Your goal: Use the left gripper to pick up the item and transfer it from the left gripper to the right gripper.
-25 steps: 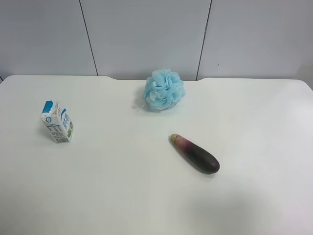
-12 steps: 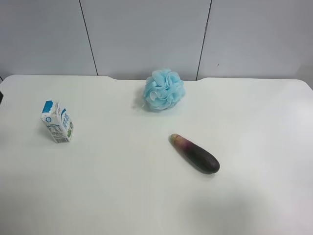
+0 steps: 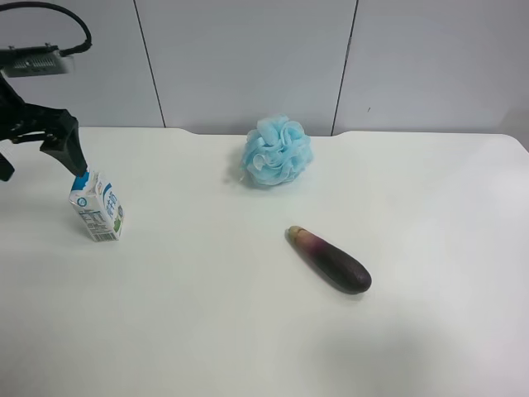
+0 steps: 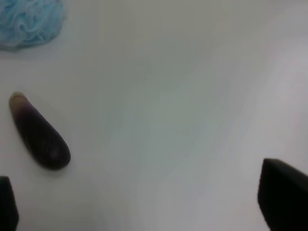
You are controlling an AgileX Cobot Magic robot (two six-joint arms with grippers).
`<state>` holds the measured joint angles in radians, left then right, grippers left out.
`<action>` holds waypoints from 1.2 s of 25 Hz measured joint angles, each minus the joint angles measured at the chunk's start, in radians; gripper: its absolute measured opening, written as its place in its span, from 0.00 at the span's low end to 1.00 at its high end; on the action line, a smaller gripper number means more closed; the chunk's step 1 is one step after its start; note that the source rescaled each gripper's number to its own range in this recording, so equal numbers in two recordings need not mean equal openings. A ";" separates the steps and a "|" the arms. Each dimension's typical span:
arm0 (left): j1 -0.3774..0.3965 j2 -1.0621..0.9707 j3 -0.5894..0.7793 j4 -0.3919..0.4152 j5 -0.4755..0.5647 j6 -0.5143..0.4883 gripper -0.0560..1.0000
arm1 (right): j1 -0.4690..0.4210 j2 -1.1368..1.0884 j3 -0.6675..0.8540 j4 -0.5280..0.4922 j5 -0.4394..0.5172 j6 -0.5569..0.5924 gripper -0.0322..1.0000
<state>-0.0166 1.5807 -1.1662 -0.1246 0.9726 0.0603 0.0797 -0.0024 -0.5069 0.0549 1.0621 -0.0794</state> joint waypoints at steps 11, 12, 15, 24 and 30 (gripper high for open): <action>-0.026 0.206 -0.081 -0.025 -0.059 -0.023 1.00 | 0.000 0.000 0.000 0.000 0.000 0.000 1.00; -0.026 0.220 -0.083 -0.025 -0.066 -0.023 1.00 | 0.000 0.000 0.000 0.000 0.000 0.000 1.00; -0.026 0.255 -0.083 -0.025 -0.085 -0.023 1.00 | 0.000 0.000 0.000 0.000 0.000 0.000 1.00; -0.026 0.348 -0.083 -0.025 -0.117 -0.021 1.00 | 0.000 0.000 0.000 0.000 0.000 0.000 1.00; -0.026 0.351 -0.083 -0.025 -0.125 -0.021 0.95 | 0.000 0.000 0.000 0.000 0.000 0.000 1.00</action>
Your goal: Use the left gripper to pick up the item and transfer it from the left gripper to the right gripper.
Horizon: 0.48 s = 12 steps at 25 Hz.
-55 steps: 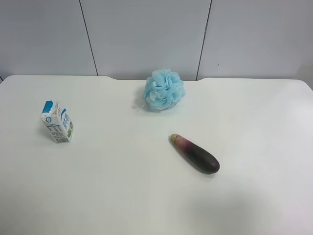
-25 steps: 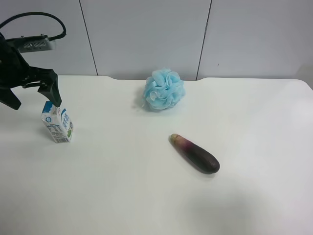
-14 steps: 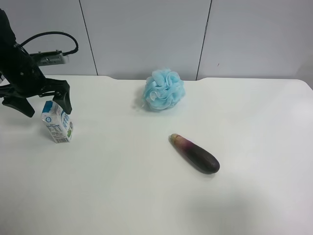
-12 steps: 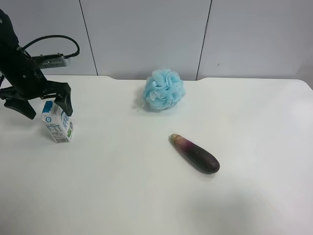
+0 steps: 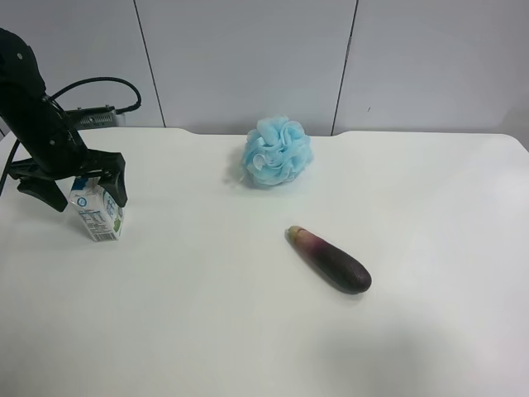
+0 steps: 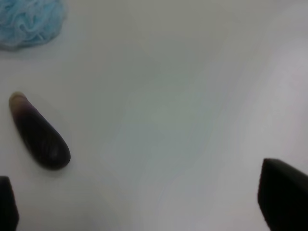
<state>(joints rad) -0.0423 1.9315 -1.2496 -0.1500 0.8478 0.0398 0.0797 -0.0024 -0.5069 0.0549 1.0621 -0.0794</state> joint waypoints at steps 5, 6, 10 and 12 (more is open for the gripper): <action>-0.001 0.000 0.000 0.000 -0.009 0.001 0.76 | 0.000 0.000 0.000 0.000 0.000 0.000 1.00; -0.001 0.000 0.000 0.000 -0.012 0.001 0.66 | 0.000 0.000 0.000 0.000 0.000 0.000 1.00; -0.001 0.000 0.000 -0.001 -0.014 0.001 0.28 | 0.000 0.000 0.000 0.000 0.000 0.000 1.00; -0.002 0.000 0.000 0.002 -0.014 0.001 0.05 | 0.000 0.000 0.000 0.000 0.000 0.000 1.00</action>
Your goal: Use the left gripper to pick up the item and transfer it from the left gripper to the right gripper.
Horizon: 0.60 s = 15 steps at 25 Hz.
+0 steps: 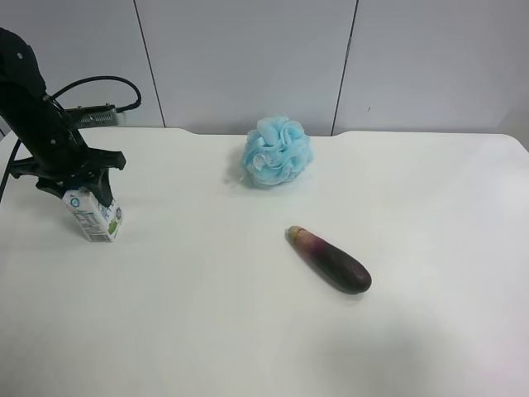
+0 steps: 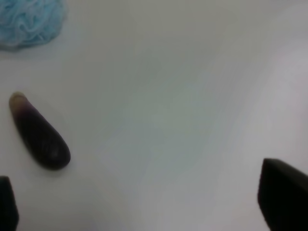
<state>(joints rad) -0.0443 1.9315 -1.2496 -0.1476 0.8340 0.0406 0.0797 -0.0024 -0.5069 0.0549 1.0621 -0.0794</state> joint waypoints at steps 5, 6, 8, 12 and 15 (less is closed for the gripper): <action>0.000 0.000 -0.001 0.000 0.000 0.000 0.06 | 0.000 0.000 0.000 0.000 0.000 0.000 1.00; 0.000 0.000 -0.003 0.000 0.002 0.000 0.06 | 0.000 0.000 0.000 0.000 0.000 0.000 1.00; 0.000 0.000 -0.019 0.000 0.021 0.000 0.06 | 0.000 0.000 0.000 0.000 0.000 0.000 1.00; 0.000 -0.008 -0.074 -0.025 0.106 0.034 0.06 | 0.000 0.000 0.000 0.000 0.000 0.000 1.00; 0.000 -0.038 -0.096 -0.082 0.139 0.116 0.06 | 0.000 0.000 0.000 0.000 0.000 0.000 1.00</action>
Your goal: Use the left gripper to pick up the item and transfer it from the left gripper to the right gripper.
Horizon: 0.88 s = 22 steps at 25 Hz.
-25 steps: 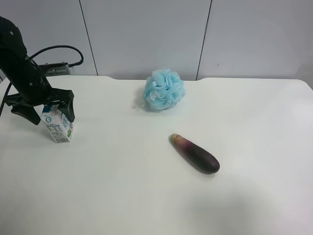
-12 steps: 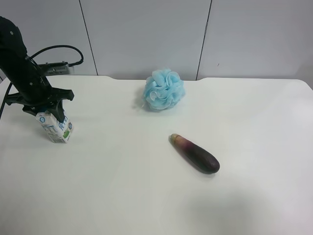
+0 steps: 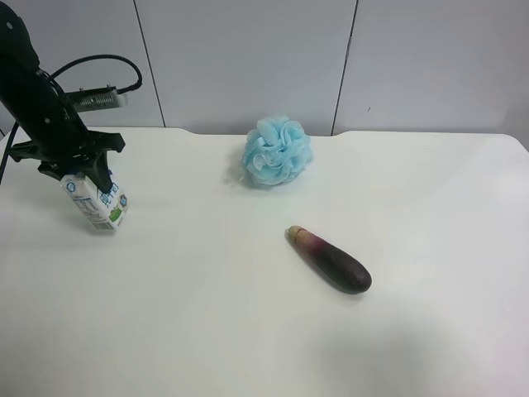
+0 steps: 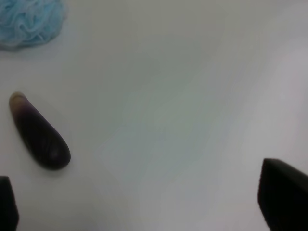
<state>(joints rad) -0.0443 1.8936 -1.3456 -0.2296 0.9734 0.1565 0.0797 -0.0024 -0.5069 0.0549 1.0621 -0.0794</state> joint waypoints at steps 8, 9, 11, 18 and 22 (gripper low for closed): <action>-0.011 -0.047 -0.002 -0.209 0.122 0.191 0.06 | 0.000 0.000 0.000 0.000 0.000 0.000 1.00; -0.022 -0.047 -0.002 -0.219 0.133 0.199 0.06 | 0.000 0.000 0.000 0.000 0.000 0.000 1.00; -0.056 -0.048 -0.002 -0.231 0.140 0.209 0.06 | 0.000 0.000 0.000 0.000 0.000 0.000 1.00; -0.181 -0.052 -0.002 -0.363 0.156 0.242 0.06 | 0.000 0.000 0.000 0.000 0.000 0.000 1.00; -0.209 -0.053 -0.002 -0.500 0.172 0.277 0.06 | 0.000 0.000 0.000 0.000 0.000 0.000 1.00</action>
<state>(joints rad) -0.2536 1.8407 -1.3473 -0.7292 1.1451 0.4338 0.0797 -0.0024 -0.5069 0.0549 1.0621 -0.0794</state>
